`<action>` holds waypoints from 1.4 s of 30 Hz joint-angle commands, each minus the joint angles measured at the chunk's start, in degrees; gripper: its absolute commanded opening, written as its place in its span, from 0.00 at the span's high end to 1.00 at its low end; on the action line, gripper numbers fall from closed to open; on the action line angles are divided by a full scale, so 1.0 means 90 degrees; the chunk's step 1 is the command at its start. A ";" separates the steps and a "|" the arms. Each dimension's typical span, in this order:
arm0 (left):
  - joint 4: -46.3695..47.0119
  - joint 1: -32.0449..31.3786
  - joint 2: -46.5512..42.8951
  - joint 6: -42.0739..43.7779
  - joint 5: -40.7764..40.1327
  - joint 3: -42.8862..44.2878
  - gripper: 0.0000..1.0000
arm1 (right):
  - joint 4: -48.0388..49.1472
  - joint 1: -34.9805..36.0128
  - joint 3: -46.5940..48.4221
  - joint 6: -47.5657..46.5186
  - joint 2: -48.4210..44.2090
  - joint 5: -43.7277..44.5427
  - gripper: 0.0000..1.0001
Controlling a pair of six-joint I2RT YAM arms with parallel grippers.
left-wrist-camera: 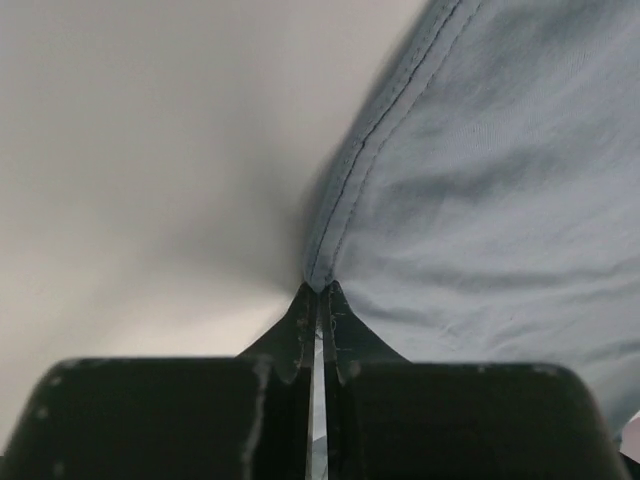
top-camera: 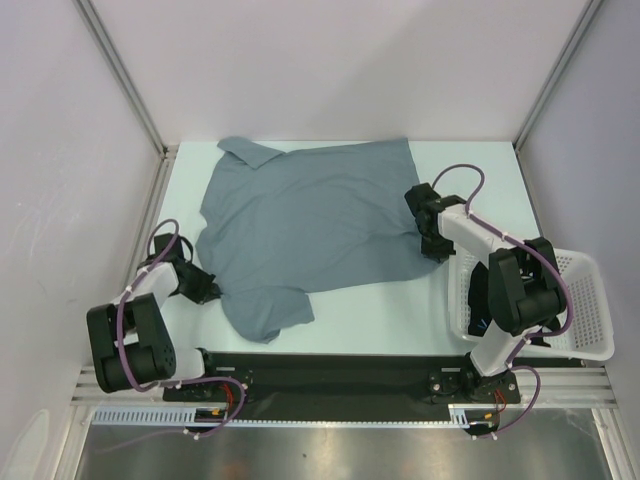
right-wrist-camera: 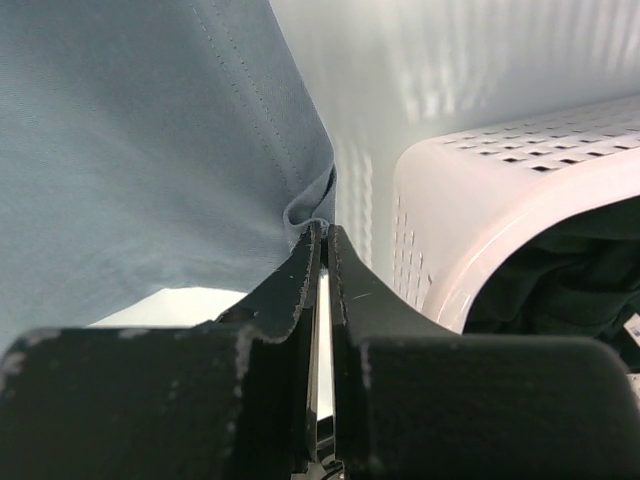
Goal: Fold and stack the t-shirts
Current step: Flatten the tshirt out
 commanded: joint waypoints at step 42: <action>-0.2172 -0.1588 -0.2449 0.0745 -0.0048 0.0661 0.37 | 0.5627 0.3994 -0.1553 0.0049 0.0309 -0.6630 0.37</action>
